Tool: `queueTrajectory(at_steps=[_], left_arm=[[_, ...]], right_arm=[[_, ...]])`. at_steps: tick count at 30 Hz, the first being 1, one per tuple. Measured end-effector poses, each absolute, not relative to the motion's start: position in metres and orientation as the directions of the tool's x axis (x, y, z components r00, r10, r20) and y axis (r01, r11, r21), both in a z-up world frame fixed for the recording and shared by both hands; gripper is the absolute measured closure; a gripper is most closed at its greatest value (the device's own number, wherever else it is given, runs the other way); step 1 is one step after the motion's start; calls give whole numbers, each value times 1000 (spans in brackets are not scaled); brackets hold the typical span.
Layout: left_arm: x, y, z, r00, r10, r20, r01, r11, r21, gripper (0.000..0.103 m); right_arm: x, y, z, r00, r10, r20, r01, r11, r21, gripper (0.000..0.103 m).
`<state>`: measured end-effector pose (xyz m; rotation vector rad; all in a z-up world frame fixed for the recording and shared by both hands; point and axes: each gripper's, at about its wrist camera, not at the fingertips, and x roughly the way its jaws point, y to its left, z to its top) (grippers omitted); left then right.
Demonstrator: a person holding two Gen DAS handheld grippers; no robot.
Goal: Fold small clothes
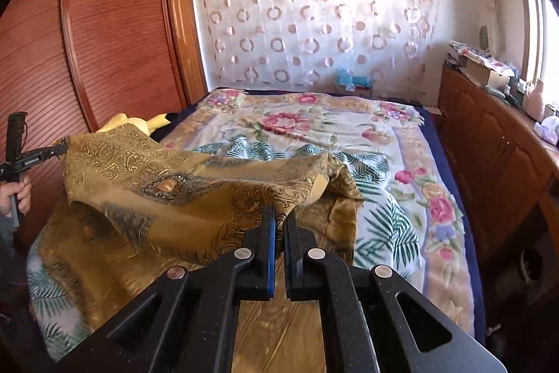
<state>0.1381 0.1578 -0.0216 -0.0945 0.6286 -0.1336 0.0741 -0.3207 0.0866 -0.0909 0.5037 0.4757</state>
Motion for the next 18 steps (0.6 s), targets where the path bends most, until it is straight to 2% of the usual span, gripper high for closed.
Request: queueTrajectory(at_steps=[13,18], left_arm=[[44,152,-40,794,-170,-584,84,982,-171,100],[34,154,-66,756,-178,-630,71,979,-192,100]], right_arm=[[-26,-348,65,767,443,-465,-473,879,58,100],[-31,-349,36,742,416,-525,-458,887,55,100]])
